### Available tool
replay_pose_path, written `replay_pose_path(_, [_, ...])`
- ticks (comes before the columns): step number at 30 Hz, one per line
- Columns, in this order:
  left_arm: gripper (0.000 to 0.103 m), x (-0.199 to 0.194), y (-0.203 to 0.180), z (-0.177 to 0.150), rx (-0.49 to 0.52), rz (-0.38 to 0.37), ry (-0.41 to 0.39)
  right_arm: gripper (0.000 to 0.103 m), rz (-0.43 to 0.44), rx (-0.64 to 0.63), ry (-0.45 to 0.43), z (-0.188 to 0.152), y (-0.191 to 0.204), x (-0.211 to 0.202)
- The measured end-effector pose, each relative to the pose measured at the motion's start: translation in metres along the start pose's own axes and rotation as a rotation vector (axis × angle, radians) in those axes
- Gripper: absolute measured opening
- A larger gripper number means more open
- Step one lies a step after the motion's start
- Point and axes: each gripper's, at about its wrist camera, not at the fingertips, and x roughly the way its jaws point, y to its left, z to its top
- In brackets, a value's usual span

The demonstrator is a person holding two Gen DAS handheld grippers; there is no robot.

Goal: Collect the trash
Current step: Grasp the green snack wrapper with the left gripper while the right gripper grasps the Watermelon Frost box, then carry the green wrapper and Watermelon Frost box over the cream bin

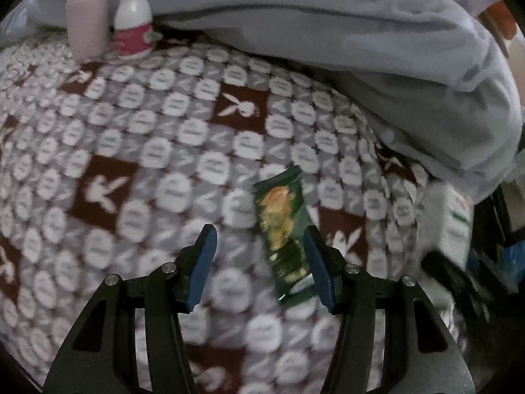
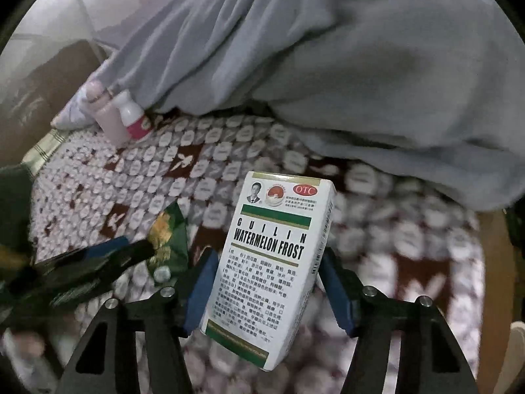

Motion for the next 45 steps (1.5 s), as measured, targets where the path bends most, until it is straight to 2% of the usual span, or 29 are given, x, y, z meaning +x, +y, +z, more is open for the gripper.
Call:
replay_pose_path(2, [0.049,0.01,-0.009,-0.001,0.006,-0.008,0.012,0.061,0.009,0.002,-0.01,-0.009,-0.006,-0.014])
replay_pose_path(3, [0.041,0.012,-0.014,-0.003,0.021,0.003,0.008,0.061,0.011,0.003,-0.015,-0.012,-0.008,-0.019])
replay_pose_path(4, [0.023,0.013,-0.018,-0.005,0.044,0.023,0.004,0.061,0.016,0.005,-0.019,-0.015,-0.01,-0.023])
replay_pose_path(5, [0.021,0.012,-0.021,-0.008,0.065,0.036,0.005,0.061,0.025,0.009,-0.025,-0.019,-0.013,-0.028])
replay_pose_path(8, [0.011,0.001,-0.022,-0.014,0.064,-0.011,0.029,0.061,0.047,0.025,-0.035,-0.027,-0.019,-0.038])
replay_pose_path(17, [0.01,-0.049,-0.044,-0.062,0.14,-0.071,0.035,0.061,0.057,0.02,-0.06,-0.058,-0.018,-0.072])
replay_pose_path(30, [0.01,-0.09,-0.112,-0.109,0.257,-0.128,0.019,0.061,0.005,0.048,-0.079,-0.109,-0.04,-0.12])
replay_pose_path(45, [0.01,-0.09,-0.183,-0.136,0.366,-0.166,0.025,0.061,-0.088,0.131,-0.109,-0.142,-0.092,-0.159])
